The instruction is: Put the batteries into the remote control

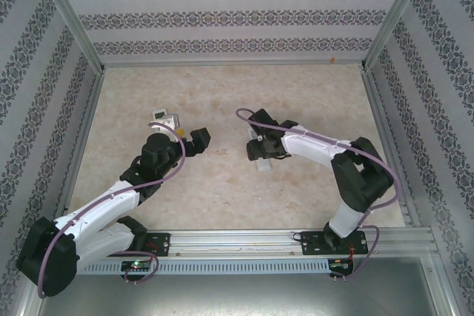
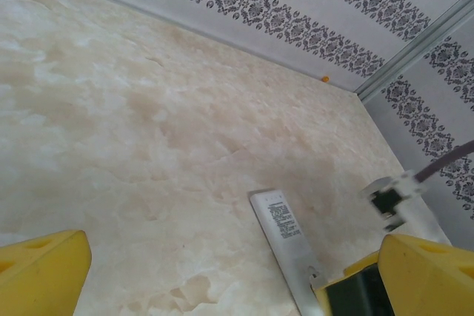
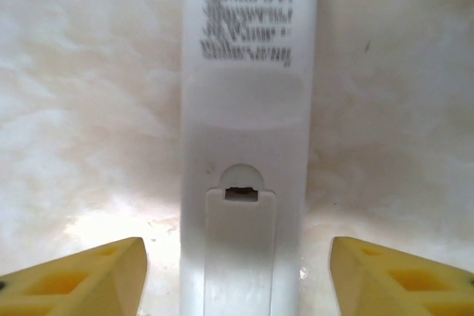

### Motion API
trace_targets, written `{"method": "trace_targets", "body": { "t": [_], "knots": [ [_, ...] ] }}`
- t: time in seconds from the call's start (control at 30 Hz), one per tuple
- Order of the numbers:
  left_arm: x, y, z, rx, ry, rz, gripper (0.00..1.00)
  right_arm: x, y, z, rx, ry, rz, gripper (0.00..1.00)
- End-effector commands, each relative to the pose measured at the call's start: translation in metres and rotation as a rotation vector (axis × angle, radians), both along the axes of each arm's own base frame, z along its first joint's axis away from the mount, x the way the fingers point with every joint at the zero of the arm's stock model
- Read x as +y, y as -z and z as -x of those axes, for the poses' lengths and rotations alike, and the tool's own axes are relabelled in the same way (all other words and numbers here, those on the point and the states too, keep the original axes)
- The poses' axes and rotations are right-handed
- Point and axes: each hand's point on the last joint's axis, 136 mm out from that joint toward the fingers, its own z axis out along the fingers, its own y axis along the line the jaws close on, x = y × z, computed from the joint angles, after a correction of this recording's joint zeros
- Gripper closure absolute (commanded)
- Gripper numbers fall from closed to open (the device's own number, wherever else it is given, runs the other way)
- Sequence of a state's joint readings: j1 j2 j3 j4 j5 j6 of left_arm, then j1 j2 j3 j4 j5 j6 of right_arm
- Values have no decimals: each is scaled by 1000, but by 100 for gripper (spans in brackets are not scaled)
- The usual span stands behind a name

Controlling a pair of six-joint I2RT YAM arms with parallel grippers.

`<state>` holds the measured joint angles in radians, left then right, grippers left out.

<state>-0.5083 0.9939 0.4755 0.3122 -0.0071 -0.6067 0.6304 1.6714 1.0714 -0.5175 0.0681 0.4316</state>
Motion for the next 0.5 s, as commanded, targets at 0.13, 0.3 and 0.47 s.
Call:
{"method": "trace_targets", "body": {
  "t": [0.13, 0.3, 0.47],
  "knots": [
    [0, -15, -4, -31, -1, 18, 0, -5, -8, -5, -17, 27, -6, 86],
    [1, -17, -5, -37, -7, 15, 0, -5, 15, -5, 22, 31, -2, 92],
    [0, -17, -5, -34, -1, 21, 0, -6, 52, 6, 106, 22, 21, 94]
  ]
}}
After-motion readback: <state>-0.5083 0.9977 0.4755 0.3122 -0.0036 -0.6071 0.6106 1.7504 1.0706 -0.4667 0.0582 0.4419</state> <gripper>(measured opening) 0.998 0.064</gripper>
